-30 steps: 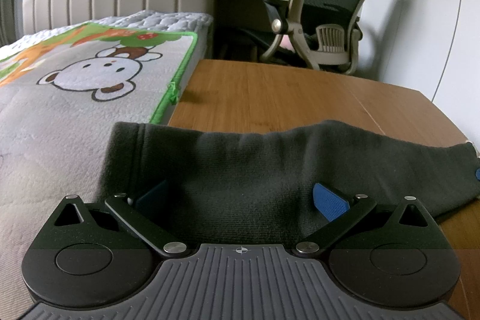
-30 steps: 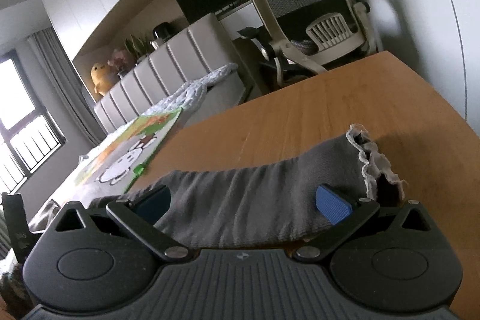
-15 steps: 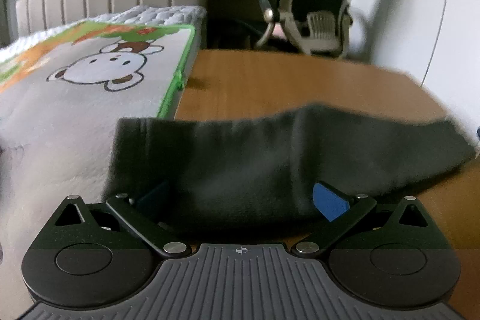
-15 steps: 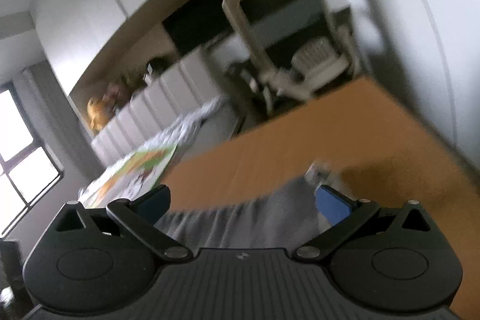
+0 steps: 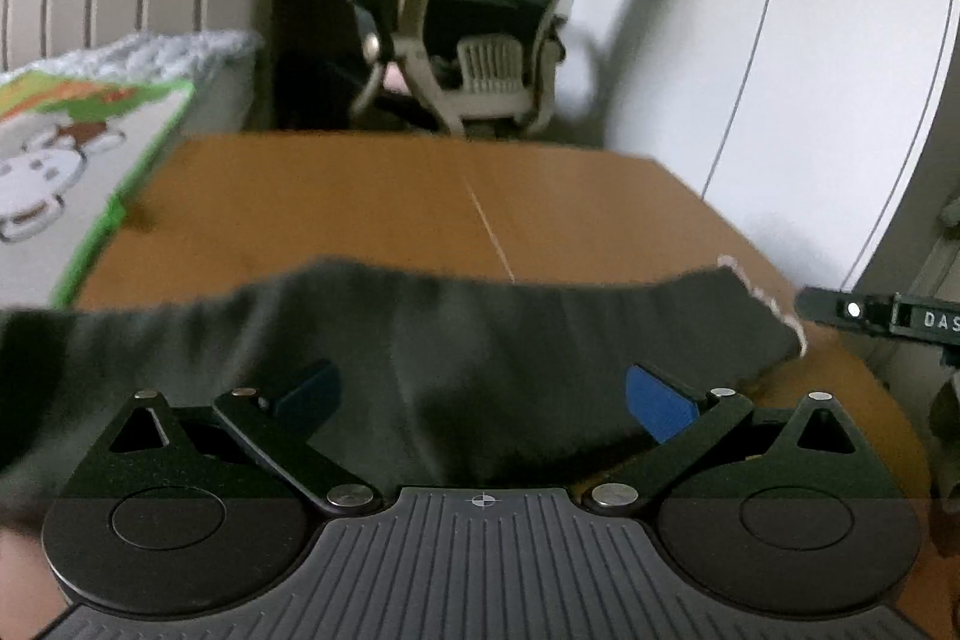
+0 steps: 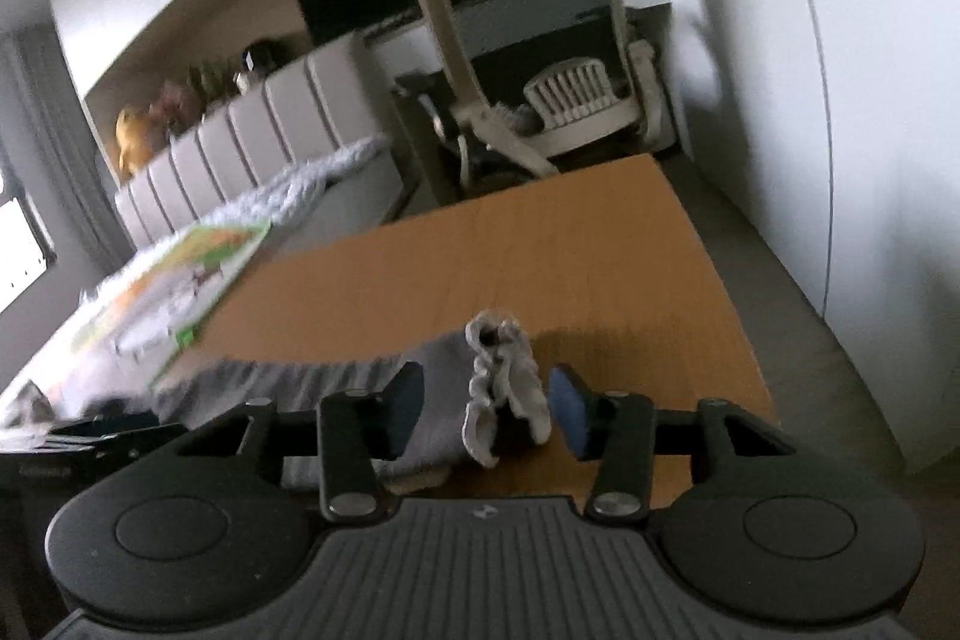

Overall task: Fold clothes
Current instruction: 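Move the right gripper to the white-trimmed cuff end of the sweatpants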

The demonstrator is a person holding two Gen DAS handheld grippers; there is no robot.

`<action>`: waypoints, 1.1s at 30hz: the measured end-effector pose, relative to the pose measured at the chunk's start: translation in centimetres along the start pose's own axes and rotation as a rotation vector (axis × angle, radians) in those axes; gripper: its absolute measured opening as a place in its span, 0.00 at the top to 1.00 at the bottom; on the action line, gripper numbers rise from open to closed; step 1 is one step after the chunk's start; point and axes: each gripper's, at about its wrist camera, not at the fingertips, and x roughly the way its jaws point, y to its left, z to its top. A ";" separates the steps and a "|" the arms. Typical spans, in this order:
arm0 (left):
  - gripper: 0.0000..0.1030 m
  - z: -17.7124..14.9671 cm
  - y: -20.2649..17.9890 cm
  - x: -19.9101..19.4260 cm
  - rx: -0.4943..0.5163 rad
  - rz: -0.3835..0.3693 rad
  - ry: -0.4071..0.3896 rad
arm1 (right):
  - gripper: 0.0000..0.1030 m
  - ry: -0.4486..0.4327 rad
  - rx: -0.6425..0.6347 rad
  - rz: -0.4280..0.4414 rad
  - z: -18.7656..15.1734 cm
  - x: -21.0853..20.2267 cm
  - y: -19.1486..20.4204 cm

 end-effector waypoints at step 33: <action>0.00 -1.6 0.2 0.9 0.018 0.000 -0.014 | 0.82 0.015 -0.081 -0.040 2.4 1.4 -0.5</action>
